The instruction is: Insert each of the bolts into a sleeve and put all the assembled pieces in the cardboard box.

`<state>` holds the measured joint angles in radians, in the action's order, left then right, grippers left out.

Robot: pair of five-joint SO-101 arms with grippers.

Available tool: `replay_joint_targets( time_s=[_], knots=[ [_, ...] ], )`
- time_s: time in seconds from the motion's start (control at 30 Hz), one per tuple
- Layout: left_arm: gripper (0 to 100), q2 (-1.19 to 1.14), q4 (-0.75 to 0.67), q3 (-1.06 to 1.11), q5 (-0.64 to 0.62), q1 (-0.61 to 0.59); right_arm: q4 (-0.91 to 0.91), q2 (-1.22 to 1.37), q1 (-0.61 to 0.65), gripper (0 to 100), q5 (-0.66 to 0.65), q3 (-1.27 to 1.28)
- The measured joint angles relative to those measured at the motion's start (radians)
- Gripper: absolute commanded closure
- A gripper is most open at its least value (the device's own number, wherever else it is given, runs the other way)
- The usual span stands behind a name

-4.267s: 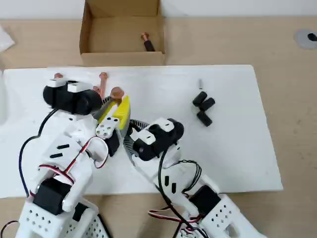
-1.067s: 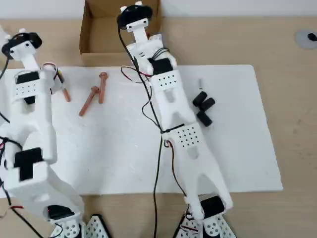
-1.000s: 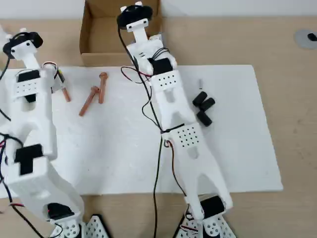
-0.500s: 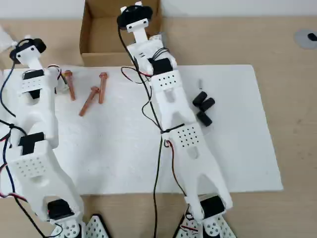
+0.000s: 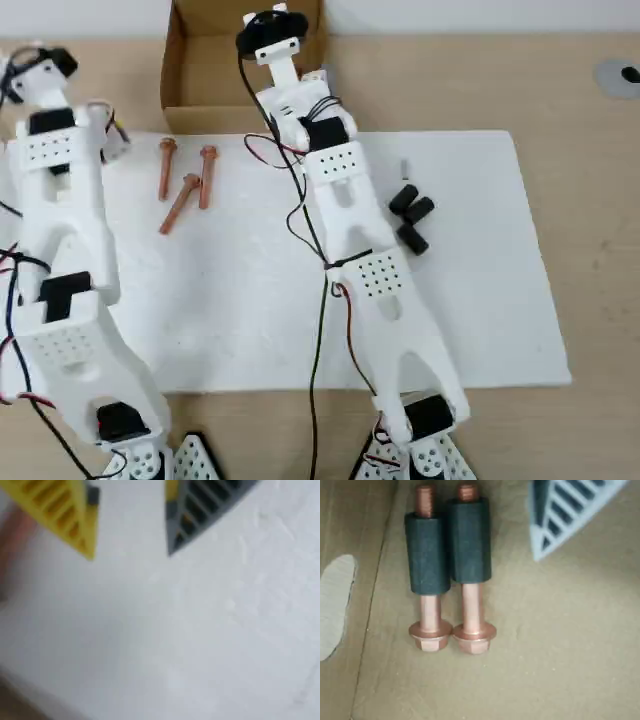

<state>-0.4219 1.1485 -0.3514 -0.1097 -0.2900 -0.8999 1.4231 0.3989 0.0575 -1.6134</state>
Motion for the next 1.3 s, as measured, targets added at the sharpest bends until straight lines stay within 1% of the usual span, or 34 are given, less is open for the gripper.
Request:
replay_joint_targets(
  time_s=[0.1, 0.23, 0.43, 0.57, 0.63, 0.83, 1.03, 1.13, 1.3],
  knots=[
    [89, 0.0, 0.055, -0.043, 0.043, 0.063, 0.0, 0.0, 0.0, 64.2, 0.0, 0.0],
    [89, -0.014, 0.071, -0.044, 0.089, 0.109, 0.0, 0.0, 0.0, 64.3, 0.0, 0.0],
    [89, -0.173, 0.072, -0.089, 0.121, 0.11, -0.018, 0.0, 0.0, 64.4, 0.0, 0.0],
    [89, -0.295, 0.075, -0.164, 0.127, 0.11, -0.052, 0.0, 0.0, 64.2, 0.005, 0.0],
    [89, -0.328, 0.098, -0.216, 0.13, 0.11, -0.054, 0.0, 0.0, 64.2, 0.005, 0.0],
    [89, -0.368, 0.204, -0.373, 0.132, 0.118, -0.054, 0.0, 0.0, 64.3, 0.005, 0.0],
    [89, -0.37, 0.278, -0.425, 0.146, 0.161, -0.054, 0.0, 0.0, 64.3, 0.005, 0.0],
    [89, -0.37, 0.351, -0.494, 0.15, 0.173, -0.054, 0.0, 0.0, 64.4, 0.005, 0.0],
    [89, -0.404, 0.371, -0.531, 0.158, 0.175, -0.054, 0.0, 0.0, 64.4, 0.005, 0.0]
  ],
)
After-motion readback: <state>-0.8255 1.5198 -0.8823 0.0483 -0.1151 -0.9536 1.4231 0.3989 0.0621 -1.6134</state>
